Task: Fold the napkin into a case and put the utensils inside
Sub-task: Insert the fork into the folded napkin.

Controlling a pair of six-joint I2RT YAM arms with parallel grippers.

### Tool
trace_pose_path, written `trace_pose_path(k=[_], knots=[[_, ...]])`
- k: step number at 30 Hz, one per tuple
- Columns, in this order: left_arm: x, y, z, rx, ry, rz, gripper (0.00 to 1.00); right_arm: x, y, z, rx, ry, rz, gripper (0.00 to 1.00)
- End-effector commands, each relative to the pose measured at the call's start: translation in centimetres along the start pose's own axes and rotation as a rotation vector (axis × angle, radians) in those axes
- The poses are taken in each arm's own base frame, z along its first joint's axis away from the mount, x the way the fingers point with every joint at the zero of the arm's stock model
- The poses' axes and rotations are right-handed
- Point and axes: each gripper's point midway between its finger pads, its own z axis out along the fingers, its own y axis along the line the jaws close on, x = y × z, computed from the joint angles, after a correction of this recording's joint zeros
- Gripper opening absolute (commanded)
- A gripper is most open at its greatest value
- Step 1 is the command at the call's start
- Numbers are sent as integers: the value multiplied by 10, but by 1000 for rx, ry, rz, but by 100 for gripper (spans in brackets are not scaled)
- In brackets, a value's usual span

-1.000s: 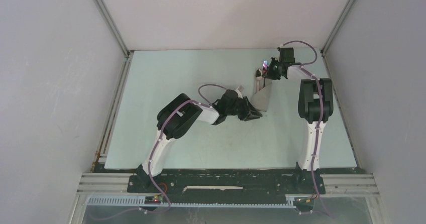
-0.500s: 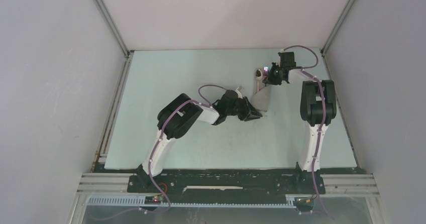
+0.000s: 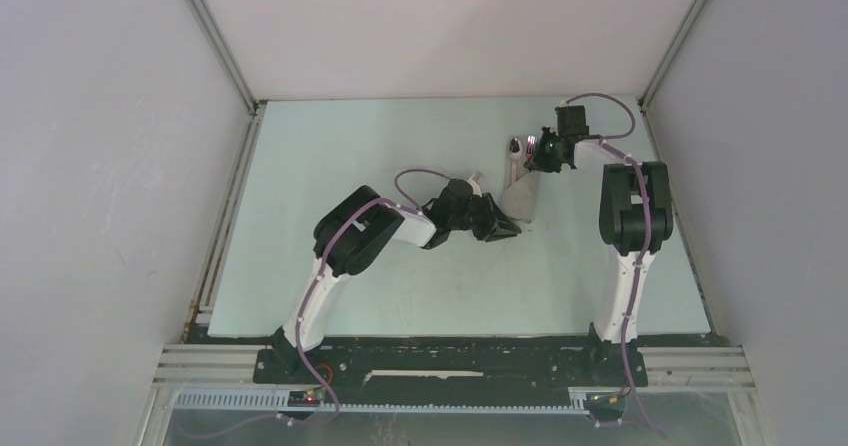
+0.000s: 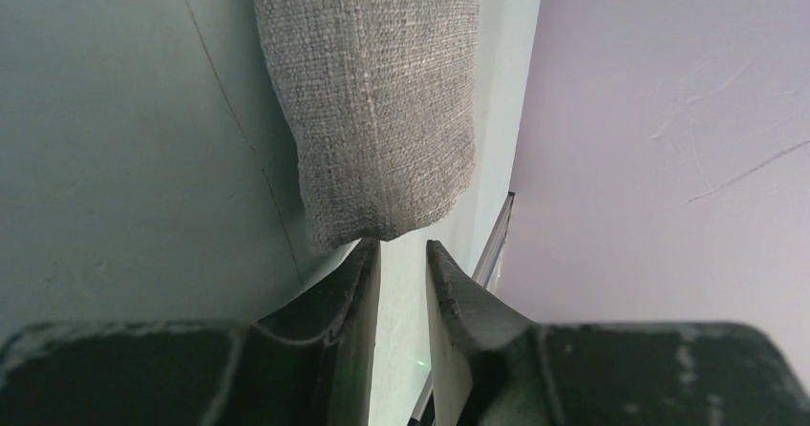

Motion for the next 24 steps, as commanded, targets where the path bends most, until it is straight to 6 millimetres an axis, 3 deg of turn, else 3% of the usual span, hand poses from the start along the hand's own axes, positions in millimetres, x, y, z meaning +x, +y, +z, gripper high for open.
trace_pose_path(k=[1, 10, 20, 24], knots=[[-11, -17, 3, 53, -16, 33, 28, -14, 15, -22, 4, -55, -14, 9], [-11, -17, 3, 53, -16, 35, 29, -5, 12, -22, 24, -44, -17, 15], [-11, -19, -1, 52, -24, 48, 30, -16, 18, -29, 24, -57, -38, 30], [-9, -21, -8, 43, -29, 75, 33, -26, 22, -42, 40, -72, -61, 34]])
